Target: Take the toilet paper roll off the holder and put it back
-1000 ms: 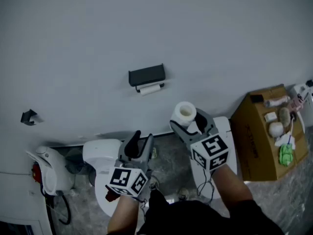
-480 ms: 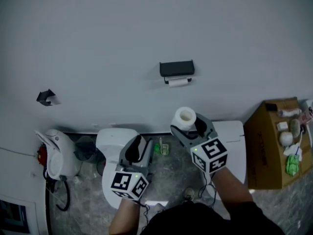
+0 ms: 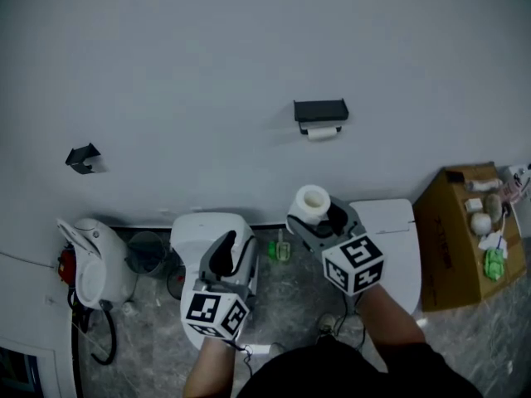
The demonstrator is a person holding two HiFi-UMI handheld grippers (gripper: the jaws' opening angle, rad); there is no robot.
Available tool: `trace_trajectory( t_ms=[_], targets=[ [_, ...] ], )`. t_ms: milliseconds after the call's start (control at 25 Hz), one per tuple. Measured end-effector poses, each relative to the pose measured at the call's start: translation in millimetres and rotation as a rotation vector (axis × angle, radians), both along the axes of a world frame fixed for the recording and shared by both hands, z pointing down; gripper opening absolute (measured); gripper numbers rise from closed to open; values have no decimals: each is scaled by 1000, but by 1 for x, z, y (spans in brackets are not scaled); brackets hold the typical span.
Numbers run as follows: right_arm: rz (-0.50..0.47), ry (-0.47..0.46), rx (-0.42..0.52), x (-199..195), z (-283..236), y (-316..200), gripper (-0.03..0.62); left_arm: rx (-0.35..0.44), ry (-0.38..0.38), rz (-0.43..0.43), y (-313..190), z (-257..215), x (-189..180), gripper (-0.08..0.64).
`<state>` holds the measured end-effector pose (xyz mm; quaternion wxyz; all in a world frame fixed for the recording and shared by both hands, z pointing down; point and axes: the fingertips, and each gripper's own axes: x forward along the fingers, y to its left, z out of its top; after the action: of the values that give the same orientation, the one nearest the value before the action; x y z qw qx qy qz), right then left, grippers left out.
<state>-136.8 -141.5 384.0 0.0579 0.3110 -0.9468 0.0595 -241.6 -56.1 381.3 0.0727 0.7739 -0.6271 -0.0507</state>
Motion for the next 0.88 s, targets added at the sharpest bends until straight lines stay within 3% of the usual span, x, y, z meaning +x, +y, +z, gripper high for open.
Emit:
trace_trajectory(
  t_ms=[360,880],
  targets=[
    [141,30,7,-5,2,60,305,8,40,138,43,10,-18,163],
    [311,64,-35,58,20,118,305,-23,75,312,79,28,36,163]
  ],
)
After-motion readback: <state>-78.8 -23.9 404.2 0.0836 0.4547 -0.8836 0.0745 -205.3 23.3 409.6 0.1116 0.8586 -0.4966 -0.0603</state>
